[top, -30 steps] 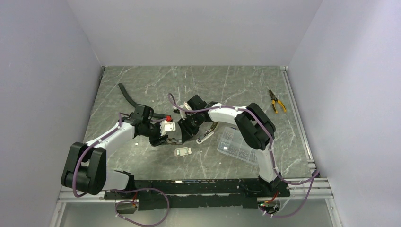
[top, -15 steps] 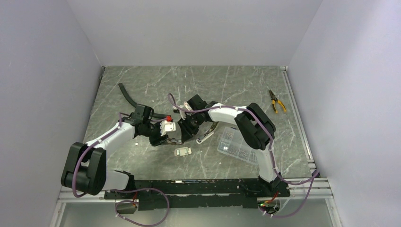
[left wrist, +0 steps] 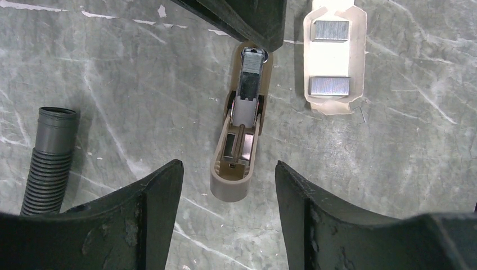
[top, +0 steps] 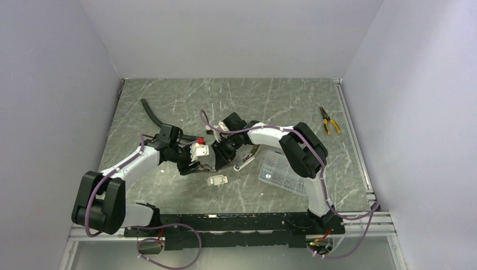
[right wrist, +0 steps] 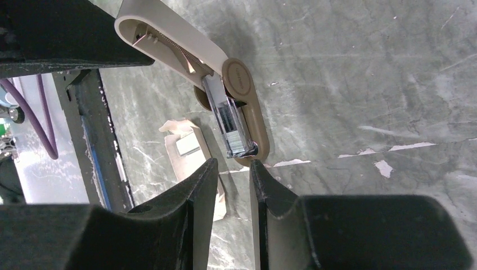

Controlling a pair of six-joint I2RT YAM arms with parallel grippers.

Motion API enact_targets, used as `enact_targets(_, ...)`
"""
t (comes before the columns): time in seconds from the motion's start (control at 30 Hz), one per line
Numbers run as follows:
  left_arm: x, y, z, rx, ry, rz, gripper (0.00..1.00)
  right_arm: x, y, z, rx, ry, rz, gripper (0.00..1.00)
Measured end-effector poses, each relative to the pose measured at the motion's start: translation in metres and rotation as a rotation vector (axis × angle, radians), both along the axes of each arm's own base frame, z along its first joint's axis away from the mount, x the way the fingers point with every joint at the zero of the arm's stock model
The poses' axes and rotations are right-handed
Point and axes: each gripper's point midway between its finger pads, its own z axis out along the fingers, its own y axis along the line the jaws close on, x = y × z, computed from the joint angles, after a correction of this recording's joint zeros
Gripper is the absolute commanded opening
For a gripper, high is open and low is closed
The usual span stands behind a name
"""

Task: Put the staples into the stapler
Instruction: Close the stapler at the center of the board.

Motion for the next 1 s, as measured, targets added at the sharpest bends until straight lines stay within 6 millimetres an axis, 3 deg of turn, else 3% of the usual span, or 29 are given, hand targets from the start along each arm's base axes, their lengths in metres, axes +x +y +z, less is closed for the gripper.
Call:
enact_targets(0.5, 0.0005, 0.0008, -0.0003, 0.005, -0.002, 0.002, 0.58, 0.0050, 0.0075, -0.0034, -0.001, 0.039, -0.018, 0.26)
enact_targets(1.0, -0.0070, 0.0010, -0.0016, 0.019, 0.019, -0.026, 0.23, 0.0056, 0.0095, -0.0031, -0.001, 0.047, -0.022, 0.24)
